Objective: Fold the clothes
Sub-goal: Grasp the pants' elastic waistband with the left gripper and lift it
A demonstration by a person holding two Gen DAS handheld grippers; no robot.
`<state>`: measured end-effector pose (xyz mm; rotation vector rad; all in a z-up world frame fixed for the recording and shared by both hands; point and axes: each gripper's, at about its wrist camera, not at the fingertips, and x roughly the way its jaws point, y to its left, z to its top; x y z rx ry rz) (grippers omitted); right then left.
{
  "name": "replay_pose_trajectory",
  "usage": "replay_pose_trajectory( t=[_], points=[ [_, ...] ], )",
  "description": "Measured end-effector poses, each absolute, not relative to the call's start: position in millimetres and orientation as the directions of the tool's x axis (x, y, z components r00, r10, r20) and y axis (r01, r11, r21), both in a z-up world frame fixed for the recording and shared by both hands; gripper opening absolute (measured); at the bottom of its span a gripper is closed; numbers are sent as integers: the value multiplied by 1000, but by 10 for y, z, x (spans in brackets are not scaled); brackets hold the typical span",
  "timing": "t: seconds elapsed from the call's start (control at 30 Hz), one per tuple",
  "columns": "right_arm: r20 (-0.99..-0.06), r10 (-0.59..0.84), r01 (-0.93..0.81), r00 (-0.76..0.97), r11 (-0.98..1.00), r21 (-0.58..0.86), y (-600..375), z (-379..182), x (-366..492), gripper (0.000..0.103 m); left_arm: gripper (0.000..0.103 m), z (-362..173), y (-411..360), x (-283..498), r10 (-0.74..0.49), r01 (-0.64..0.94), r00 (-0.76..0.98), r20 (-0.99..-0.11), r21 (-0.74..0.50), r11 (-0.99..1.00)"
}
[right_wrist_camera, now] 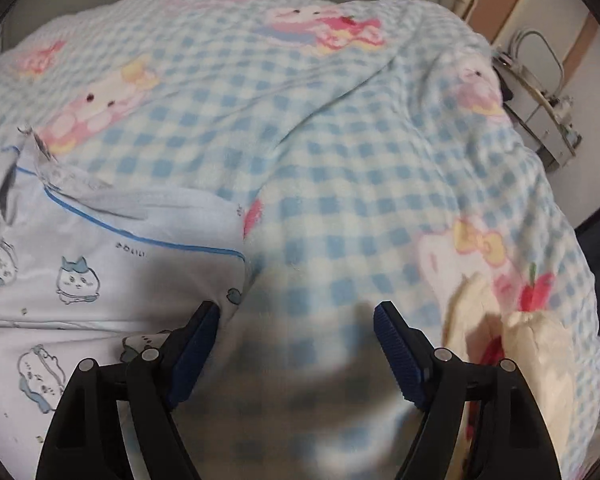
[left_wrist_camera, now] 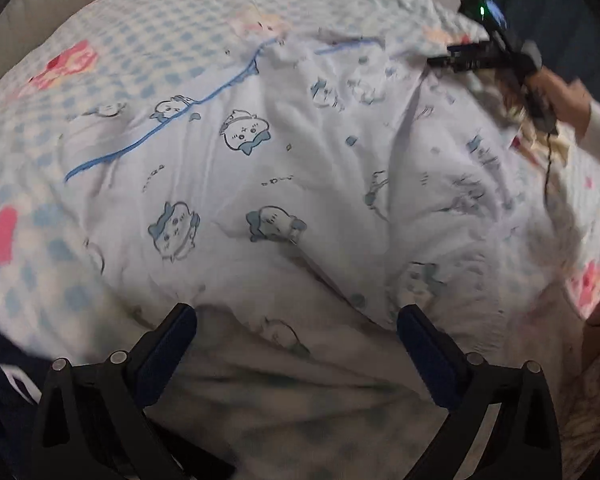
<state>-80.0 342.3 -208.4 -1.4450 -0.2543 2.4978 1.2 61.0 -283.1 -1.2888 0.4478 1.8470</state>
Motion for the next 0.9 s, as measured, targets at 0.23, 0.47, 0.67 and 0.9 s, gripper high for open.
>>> replay_pose_trajectory(
  t=[0.23, 0.47, 0.67, 0.9],
  points=[
    [-852, -191, 303, -488, -952, 40, 2237, -1788, -32, 79, 79, -2780, 462, 702, 491, -817, -15, -871, -272, -508],
    [-891, -294, 467, -347, -878, 108, 2035, -2271, 494, 79, 41, -2900, 516, 924, 408, -806, -103, -907, -165, -568],
    [-866, -137, 332, -481, -942, -36, 2169, -2441, 741, 78, 32, -2947, 409, 1069, 374, -771, -93, -923, -172, -614],
    [-885, -96, 437, -456, -890, -129, 1898, -2744, 739, 78, 32, -3032, 512, 1006, 421, -700, -76, -904, -252, -668]
  ],
)
